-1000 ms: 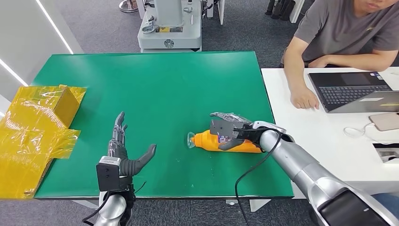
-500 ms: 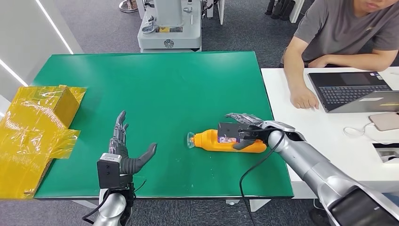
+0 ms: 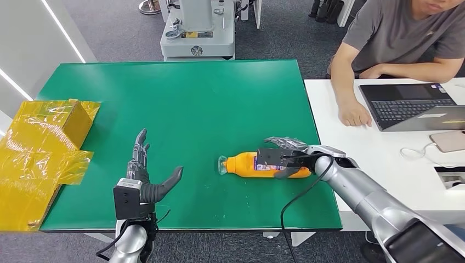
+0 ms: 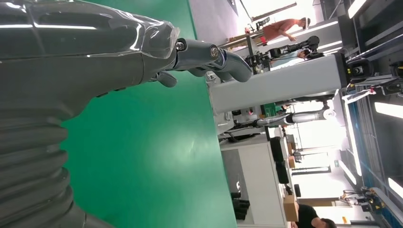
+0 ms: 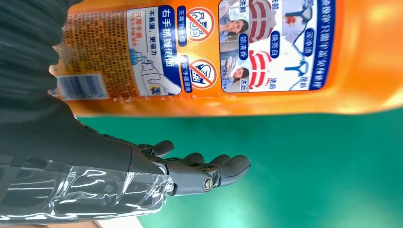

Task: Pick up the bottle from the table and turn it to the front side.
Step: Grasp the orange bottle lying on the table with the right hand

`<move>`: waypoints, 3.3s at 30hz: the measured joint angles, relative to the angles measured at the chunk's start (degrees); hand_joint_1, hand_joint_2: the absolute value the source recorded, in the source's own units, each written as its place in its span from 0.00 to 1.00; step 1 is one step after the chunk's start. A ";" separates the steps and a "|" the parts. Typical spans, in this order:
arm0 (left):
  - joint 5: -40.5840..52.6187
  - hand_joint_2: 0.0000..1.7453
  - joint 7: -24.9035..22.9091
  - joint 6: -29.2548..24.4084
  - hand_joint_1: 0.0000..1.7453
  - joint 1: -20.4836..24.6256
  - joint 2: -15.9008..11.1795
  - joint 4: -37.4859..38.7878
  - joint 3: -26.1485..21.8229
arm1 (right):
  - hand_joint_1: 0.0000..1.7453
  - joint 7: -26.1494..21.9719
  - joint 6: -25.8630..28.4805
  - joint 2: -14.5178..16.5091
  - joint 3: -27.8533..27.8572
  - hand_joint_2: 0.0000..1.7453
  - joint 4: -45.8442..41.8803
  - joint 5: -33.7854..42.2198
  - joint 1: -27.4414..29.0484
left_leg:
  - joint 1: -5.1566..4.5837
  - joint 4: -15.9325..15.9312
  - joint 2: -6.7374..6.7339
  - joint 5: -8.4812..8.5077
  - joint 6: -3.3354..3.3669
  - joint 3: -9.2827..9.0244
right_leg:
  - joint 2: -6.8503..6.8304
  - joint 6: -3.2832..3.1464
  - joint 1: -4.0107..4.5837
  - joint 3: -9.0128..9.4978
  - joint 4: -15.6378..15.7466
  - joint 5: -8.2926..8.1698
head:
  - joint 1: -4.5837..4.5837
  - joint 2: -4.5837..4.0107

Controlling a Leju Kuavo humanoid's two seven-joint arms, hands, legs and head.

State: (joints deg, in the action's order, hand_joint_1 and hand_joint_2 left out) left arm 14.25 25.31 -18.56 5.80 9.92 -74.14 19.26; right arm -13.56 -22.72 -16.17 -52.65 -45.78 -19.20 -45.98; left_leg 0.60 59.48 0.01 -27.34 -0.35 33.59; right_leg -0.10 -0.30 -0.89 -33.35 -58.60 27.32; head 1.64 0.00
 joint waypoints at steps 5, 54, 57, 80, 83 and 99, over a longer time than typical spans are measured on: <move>0.00 1.00 -0.01 -0.03 0.00 0.01 0.02 0.00 -0.01 | 0.00 -0.15 -0.41 0.01 -0.14 1.00 0.86 -0.06 0.33 | 0.00 0.00 0.00 0.00 0.00 0.00 | 0.00 0.00 0.00 0.00 0.00 0.00 | 0.00 0.00; 0.62 1.00 0.72 -2.49 0.00 -1.66 0.41 -0.04 -0.61 | 1.00 -5.29 25.91 6.69 10.66 1.00 -0.34 2.65 7.47 | 0.02 0.01 -0.01 0.01 0.00 0.03 | 0.00 0.03 0.03 -0.01 -0.03 -0.02 | 0.01 0.00; 0.56 1.00 0.86 -2.64 0.00 -1.66 0.62 -0.04 -0.90 | 1.00 -6.72 30.39 8.49 12.50 1.00 -1.82 1.59 8.68 | 0.02 0.01 -0.01 0.01 0.00 0.03 | 0.00 0.03 0.03 -0.01 -0.03 -0.02 | -0.01 0.00; -17.80 1.00 1.69 19.14 0.00 4.06 -0.42 0.02 -1.13 | 1.00 -20.43 33.70 12.28 13.59 1.00 -9.32 0.92 13.35 | 0.02 0.03 -0.01 0.01 0.00 0.05 | 0.01 0.03 0.02 -0.03 -0.03 -0.02 | 0.01 0.00; -17.77 1.00 1.58 19.30 0.00 4.81 -0.66 0.13 -1.05 | 1.00 -20.45 30.32 12.58 13.10 1.00 -8.98 1.70 13.10 | 0.02 0.02 -0.01 0.01 0.00 0.05 | 0.01 0.03 0.02 -0.03 -0.03 -0.02 | 0.01 0.00; -19.27 1.00 0.50 21.29 0.00 6.82 -0.74 1.99 -0.85 | 1.00 -24.89 27.51 15.85 10.51 1.00 -6.91 1.19 11.61 | 0.02 0.03 -0.02 0.01 0.00 0.05 | 0.01 0.03 0.02 -0.04 -0.03 -0.02 | 0.00 0.00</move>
State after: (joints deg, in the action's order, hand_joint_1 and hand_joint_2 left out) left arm -5.02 25.81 2.73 12.62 9.18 -72.15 18.40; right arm -38.45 4.79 -0.33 -42.14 -52.69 -18.01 -34.37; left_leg 0.62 59.50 -0.01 -27.33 -0.35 33.64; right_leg -0.09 -0.27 -0.87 -33.39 -58.63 27.30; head 1.64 0.00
